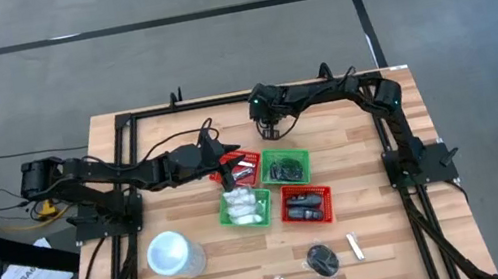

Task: Pick & Place Travel size toiletries
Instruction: Put the black hairbrush into the top right green bin

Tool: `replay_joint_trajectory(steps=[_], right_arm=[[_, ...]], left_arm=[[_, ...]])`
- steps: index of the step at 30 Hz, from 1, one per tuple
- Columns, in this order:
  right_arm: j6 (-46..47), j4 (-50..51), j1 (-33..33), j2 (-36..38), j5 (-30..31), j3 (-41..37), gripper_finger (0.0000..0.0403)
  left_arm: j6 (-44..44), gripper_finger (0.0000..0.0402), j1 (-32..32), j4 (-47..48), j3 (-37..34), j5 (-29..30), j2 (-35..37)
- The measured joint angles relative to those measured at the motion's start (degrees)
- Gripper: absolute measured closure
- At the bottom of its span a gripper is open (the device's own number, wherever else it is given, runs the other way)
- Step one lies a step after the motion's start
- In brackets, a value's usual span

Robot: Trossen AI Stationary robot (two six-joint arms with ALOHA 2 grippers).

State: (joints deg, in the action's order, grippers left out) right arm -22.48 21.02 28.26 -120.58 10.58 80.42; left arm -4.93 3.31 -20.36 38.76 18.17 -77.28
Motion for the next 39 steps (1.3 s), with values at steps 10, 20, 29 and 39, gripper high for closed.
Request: replay_joint_trajectory(steps=[10, 20, 29, 39], right_arm=[[1.6, 7.9, -0.3, 8.0, -0.2, 0.1, 0.0403], [1.6, 18.5, -4.2, 14.4, -0.2, 0.1, 0.0403], [5.3, 27.1, -8.7, 19.9, -0.3, 0.1, 0.0403], [12.7, 34.1, -15.4, 24.6, -0.3, 0.1, 0.0403]], left_arm=[[0.0, 0.026, 0.0, 0.0, 0.0, 0.0, 0.0], [0.0, 0.026, 0.0, 0.3, 0.0, 0.0, 0.0], [0.0, 0.026, 0.0, 1.1, 0.0, 0.0, 0.0], [0.0, 0.026, 0.0, 1.6, 0.0, 0.0, 0.0]])
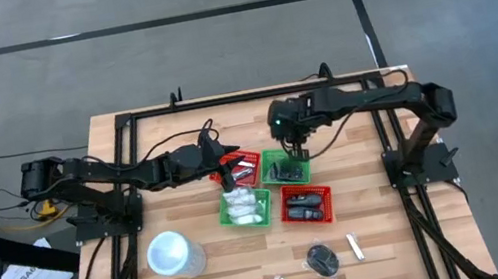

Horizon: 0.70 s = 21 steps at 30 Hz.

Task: Pick & Place Travel size toiletries
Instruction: Put the black hairbrush into the top right green bin

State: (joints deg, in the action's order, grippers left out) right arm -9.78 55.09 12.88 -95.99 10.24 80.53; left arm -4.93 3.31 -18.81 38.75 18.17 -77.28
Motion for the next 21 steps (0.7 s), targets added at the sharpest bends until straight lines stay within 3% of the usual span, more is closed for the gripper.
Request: replay_joint_trajectory(steps=[12, 21], right_arm=[[9.3, 3.4, -10.4, 1.7, 0.0, 0.0, 0.0403], [14.3, 3.4, -14.6, 1.7, 0.0, 0.0, 0.0403]], left_arm=[[0.0, 0.026, 0.0, 0.4, 0.0, 0.0, 0.0], [0.0, 0.026, 0.0, 0.4, 0.0, 0.0, 0.0]])
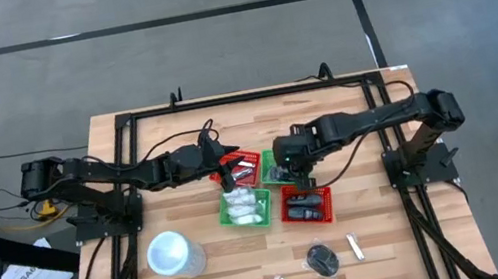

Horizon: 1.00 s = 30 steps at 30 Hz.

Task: Pick & Place Travel size toiletries
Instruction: Put the black hairbrush into the top right green bin, then put the silver nail cutter into the top left red bin

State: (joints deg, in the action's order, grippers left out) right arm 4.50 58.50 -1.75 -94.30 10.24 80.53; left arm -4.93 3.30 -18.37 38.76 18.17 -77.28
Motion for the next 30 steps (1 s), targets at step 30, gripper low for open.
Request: replay_joint_trajectory(steps=[30], right_arm=[[2.7, -2.4, 0.4, -0.7, 0.0, -0.2, 0.0331]], left_arm=[[0.0, 0.026, 0.0, 0.2, 0.0, 0.0, 0.0]])
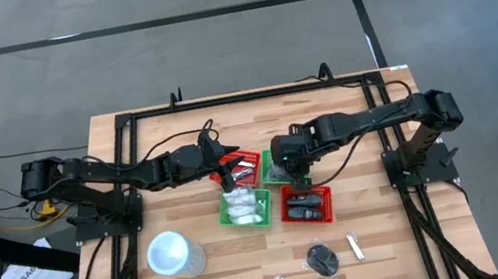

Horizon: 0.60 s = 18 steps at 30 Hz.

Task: Pick & Place Travel size toiletries
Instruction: Put the silver nail cutter into the top left red bin

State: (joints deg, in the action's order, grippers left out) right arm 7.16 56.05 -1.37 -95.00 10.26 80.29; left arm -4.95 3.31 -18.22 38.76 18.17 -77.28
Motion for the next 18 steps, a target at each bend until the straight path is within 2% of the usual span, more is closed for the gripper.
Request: replay_joint_trajectory(steps=[5, 11, 13, 18], right_arm=[[-0.4, 0.0, 0.0, 0.0, 0.1, 0.0, 0.0299], [0.4, 0.0, -0.9, 0.0, 0.2, 0.0, 0.0292], [0.0, -0.2, -1.4, 0.0, 0.2, 0.0, 0.0293], [-1.6, -0.3, -1.7, 0.0, 0.2, 0.0, 0.0295]], left_arm=[[0.0, 0.026, 0.0, 0.0, 0.0, -0.6, 0.0], [-0.4, 0.0261, -1.9, -0.6, 0.0, -7.7, 0.0], [-1.5, 0.0265, -3.9, -0.6, 0.2, -7.2, 0.0], [-0.8, 0.028, -10.0, -0.3, 3.7, -1.2, 0.0]])
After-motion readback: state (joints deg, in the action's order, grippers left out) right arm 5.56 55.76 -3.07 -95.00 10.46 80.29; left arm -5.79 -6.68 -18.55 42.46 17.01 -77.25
